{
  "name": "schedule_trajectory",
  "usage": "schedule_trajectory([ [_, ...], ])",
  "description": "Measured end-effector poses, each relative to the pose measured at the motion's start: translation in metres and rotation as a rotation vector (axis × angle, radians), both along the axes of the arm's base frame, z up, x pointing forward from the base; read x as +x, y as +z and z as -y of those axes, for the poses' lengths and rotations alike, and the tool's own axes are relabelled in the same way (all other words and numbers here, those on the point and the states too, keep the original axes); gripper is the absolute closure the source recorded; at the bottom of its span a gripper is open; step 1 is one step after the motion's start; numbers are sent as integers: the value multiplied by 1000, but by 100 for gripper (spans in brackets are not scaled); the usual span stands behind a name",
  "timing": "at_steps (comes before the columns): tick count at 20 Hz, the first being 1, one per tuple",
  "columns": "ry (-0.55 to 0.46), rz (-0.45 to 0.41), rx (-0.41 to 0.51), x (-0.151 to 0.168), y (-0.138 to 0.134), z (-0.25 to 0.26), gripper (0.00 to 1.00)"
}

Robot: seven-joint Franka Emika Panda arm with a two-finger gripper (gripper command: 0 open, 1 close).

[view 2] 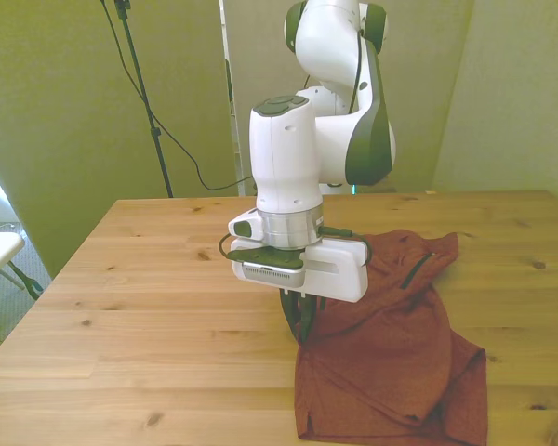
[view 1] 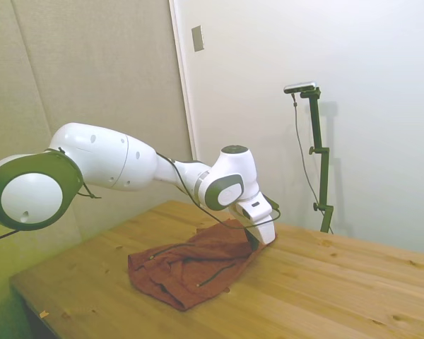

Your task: Unfold the shorts

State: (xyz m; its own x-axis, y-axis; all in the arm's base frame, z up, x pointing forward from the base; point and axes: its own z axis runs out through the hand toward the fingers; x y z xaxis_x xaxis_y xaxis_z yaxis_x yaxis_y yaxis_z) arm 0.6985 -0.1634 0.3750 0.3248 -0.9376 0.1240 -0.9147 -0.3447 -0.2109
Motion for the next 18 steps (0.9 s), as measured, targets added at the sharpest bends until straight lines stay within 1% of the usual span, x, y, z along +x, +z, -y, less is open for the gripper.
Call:
schedule_trajectory([
  [2,45,1,-55,2,6,-8,100],
  [3,60,8,-66,4,9,-14,100],
  [6,86,29,-77,8,17,-28,100],
  [10,120,111,-93,20,37,-46,100],
  [15,170,201,-99,44,77,-80,100],
  [18,211,221,-90,64,85,-109,100],
])
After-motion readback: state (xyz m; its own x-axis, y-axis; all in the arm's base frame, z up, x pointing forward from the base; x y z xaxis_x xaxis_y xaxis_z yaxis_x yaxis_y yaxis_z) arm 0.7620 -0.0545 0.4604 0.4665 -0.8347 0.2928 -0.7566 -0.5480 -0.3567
